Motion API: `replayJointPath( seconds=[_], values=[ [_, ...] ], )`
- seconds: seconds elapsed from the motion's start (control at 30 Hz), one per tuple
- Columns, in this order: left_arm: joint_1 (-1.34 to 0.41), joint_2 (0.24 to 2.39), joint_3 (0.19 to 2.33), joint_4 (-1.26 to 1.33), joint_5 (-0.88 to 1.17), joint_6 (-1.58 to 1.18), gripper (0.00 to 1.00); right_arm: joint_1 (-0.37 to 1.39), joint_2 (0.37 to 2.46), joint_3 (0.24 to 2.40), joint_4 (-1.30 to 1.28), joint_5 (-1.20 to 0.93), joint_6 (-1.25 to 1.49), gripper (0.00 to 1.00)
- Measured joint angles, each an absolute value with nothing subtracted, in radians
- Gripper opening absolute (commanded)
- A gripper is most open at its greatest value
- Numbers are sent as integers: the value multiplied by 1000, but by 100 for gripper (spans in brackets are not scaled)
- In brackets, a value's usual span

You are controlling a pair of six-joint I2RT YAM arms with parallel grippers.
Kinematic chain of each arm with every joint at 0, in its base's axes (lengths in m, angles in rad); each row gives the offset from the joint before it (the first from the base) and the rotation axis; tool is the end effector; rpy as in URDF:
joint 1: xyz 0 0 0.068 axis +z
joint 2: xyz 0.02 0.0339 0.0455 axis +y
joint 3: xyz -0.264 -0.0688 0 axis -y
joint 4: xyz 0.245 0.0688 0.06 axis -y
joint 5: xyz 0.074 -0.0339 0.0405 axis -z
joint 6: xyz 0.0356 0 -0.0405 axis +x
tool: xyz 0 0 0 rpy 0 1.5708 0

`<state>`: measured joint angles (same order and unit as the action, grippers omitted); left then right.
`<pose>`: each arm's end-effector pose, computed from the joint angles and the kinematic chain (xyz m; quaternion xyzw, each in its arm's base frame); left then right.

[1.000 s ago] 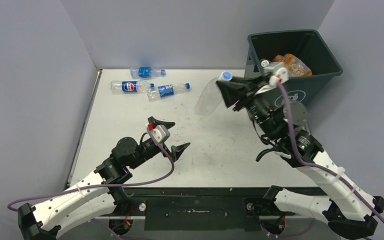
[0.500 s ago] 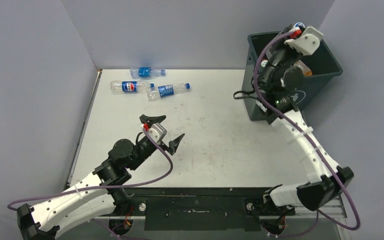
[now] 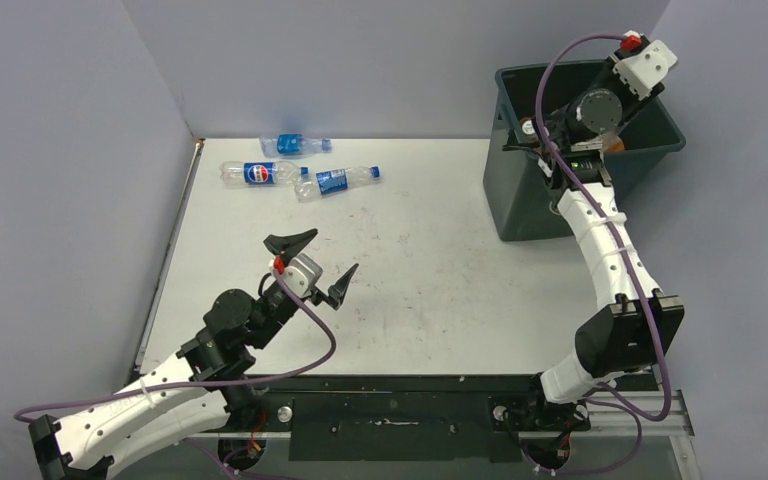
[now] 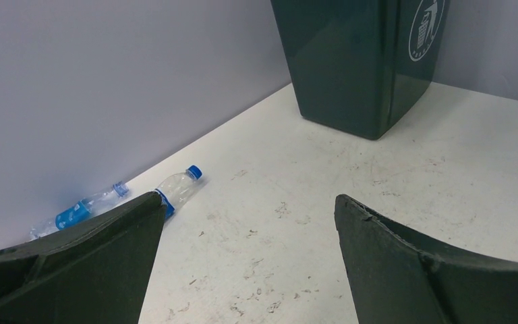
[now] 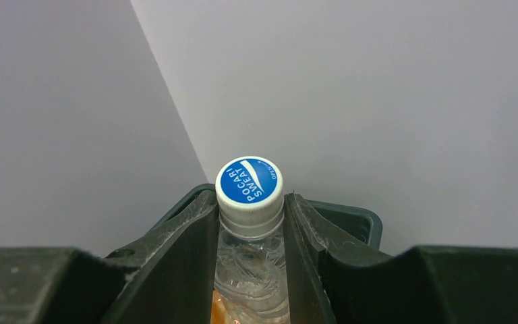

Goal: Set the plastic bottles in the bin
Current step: Place the plastic bottle in the trash bin.

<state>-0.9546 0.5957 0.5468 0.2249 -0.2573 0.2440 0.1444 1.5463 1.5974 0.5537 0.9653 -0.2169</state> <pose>0.0975 -0.1220 0.3286 0.2781 0.5814 -0.1872 0.7414 0.3334 0.0189 0.5035 0.3304 0.4785 -0.2438 0.7761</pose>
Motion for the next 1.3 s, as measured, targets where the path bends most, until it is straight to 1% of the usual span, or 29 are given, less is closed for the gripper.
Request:
replayJointPath(
  seconds=[0.07,0.1,0.13,0.17,0.2,0.23,0.27,0.3,0.43,0.6,0.7,0.9,1.03,1.2,1.3],
  values=[
    [-955,596,545,229,-262,247,96,128,1549,1597,548,971,-197,7],
    [-955,597,545,229,-263,248,96,118,1549,1597,543,973,-188,20],
    [-955,599,545,229,-263,248,96,110,1551,1597,536,973,-177,40],
    [-955,601,545,229,-263,248,96,106,1551,1597,527,973,-167,65],
    [-955,603,545,229,-265,249,96,101,1551,1597,515,973,-154,80],
    [-955,604,545,229,-265,249,96,97,1551,1597,504,971,-133,87],
    [-955,605,545,228,-266,249,96,94,1551,1597,484,965,-117,92],
    [-955,606,545,229,-267,249,96,95,1551,1597,465,955,-104,94],
    [-955,619,545,229,-270,249,96,105,1551,1613,370,904,-41,99],
    [-955,639,545,227,-273,249,96,164,1550,1707,282,831,14,98],
    [-955,640,545,227,-280,252,96,206,1543,1764,234,753,65,98],
    [-955,649,545,227,-285,253,96,280,1524,1796,142,638,144,99],
    [-955,652,545,227,-287,253,96,323,1502,1771,83,552,211,97],
    [-955,657,545,227,-307,246,96,363,1428,1713,-1,429,298,95],
    [-955,672,545,224,-324,239,96,408,1362,1639,-25,403,324,87]
  ],
)
